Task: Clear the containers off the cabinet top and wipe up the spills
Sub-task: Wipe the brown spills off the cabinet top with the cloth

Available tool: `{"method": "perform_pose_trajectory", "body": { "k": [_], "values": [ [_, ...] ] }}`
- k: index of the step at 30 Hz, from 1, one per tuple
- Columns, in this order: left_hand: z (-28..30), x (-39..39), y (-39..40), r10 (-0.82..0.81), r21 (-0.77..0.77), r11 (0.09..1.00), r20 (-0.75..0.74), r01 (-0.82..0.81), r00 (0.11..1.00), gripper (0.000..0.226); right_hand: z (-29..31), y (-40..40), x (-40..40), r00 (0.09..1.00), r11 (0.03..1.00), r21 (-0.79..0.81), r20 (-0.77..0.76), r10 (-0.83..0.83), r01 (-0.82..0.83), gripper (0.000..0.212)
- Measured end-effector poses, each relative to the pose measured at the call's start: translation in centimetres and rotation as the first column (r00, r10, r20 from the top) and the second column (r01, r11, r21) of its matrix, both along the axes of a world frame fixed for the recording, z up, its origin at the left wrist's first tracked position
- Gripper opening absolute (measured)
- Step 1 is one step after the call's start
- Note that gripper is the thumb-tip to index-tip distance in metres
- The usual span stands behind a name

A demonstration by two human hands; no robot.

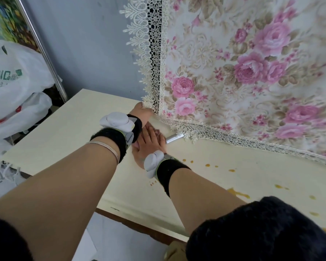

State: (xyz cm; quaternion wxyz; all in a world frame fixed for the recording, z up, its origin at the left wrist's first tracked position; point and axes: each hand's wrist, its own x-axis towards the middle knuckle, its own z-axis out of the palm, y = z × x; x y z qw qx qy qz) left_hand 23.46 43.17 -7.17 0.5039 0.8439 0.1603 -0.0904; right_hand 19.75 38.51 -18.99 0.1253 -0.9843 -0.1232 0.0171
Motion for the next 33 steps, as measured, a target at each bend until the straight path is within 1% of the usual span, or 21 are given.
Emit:
{"method": "perform_pose_trajectory", "body": {
  "k": [2, 4, 6, 10, 14, 17, 19, 20, 22, 24, 25, 26, 27, 29, 30, 31, 33],
  "values": [
    [0.1, -0.7, 0.0, -0.001, 0.01, 1.0, -0.001, 0.001, 1.0, 0.063, 0.0, -0.2, -1.4, 1.0, 1.0, -0.004, 0.014, 0.02, -0.02, 0.061],
    [0.3, -1.9, 0.1, -0.005, 0.049, 0.999, -0.019, 0.006, 1.0, 0.064, 0.1, -0.5, -2.6, 0.999, 0.999, -0.004, -0.017, 0.039, -0.039, 0.061],
    [0.5, -2.9, 0.2, -0.013, 0.084, 0.996, -0.024, 0.015, 1.0, 0.063, 0.4, -0.8, -4.0, 0.997, 0.998, 0.004, -0.047, 0.056, -0.055, 0.061],
    [0.9, -4.6, 0.5, -0.015, 0.098, 0.995, -0.031, 0.018, 0.999, 0.06, 0.5, -1.1, -6.7, 0.996, 0.997, -0.008, -0.051, 0.072, -0.073, 0.059],
    [1.3, -6.4, 0.5, -0.029, 0.112, 0.993, -0.047, 0.034, 0.998, 0.059, 0.5, -1.5, -9.7, 0.991, 0.993, -0.014, -0.058, 0.119, -0.12, 0.062],
    [1.5, -8.1, 0.0, -0.039, 0.134, 0.99, -0.048, 0.045, 0.998, 0.059, 0.7, -2.0, -12.0, 0.987, 0.987, -0.073, -0.08, 0.141, -0.147, 0.061],
    [1.7, -9.0, -0.3, -0.049, 0.131, 0.99, -0.039, 0.054, 0.998, 0.059, 0.9, -2.2, -13.1, 0.984, 0.983, -0.081, -0.085, 0.16, -0.166, 0.061],
    [2.0, -9.4, -0.5, -0.052, 0.125, 0.991, -0.035, 0.056, 0.998, 0.058, 1.2, -2.5, -13.8, 0.981, 0.981, -0.076, -0.084, 0.173, -0.179, 0.064],
    [2.5, -10.0, -0.8, -0.056, 0.134, 0.989, -0.02, 0.059, 0.998, 0.058, 1.0, -2.8, -15.2, 0.986, 0.982, -0.086, -0.024, 0.168, -0.169, 0.074],
    [3.0, -10.4, -1.1, -0.076, 0.168, 0.982, -0.031, 0.081, 0.997, 0.056, 0.7, -2.8, -16.0, 0.991, 0.99, -0.041, -0.007, 0.132, -0.133, 0.065],
    [3.2, -10.6, -1.3, -0.09, 0.188, 0.977, -0.037, 0.096, 0.995, 0.055, 0.7, -2.8, -16.1, 0.991, 0.992, -0.03, -0.043, 0.125, -0.126, 0.062],
    [3.3, -10.7, -1.5, -0.09, 0.196, 0.976, -0.045, 0.097, 0.995, 0.055, 0.9, -2.9, -16.4, 0.991, 0.991, -0.028, -0.02, 0.13, -0.131, 0.062],
    [3.4, -10.8, -1.6, -0.087, 0.202, 0.975, -0.047, 0.095, 0.995, 0.056, 1.2, -3.2, -16.6, 0.991, 0.992, -0.016, -0.048, 0.123, -0.124, 0.066],
    [3.4, -11.0, -1.8, -0.089, 0.222, 0.97, -0.051, 0.098, 0.995, 0.057, 1.1, -3.4, -16.2, 0.983, 0.982, -0.038, -0.027, 0.184, -0.185, 0.086],
    [3.2, -11.2, -1.9, -0.081, 0.218, 0.972, -0.054, 0.091, 0.995, 0.057, 1.2, -3.6, -16.1, 0.972, 0.976, -0.025, -0.092, 0.214, -0.217, 0.093],
    [3.0, -11.2, -2.0, -0.076, 0.209, 0.974, -0.057, 0.087, 0.995, 0.057, 1.5, -3.7, -16.1, 0.968, 0.977, -0.009, -0.136, 0.208, -0.212, 0.095],
    [2.6, -11.5, -2.1, -0.069, 0.173, 0.982, -0.049, 0.076, 0.996, 0.056, 1.4, -3.7, -15.8, 0.978, 0.984, -0.022, -0.122, 0.17, -0.174, 0.085]
  ]
}}
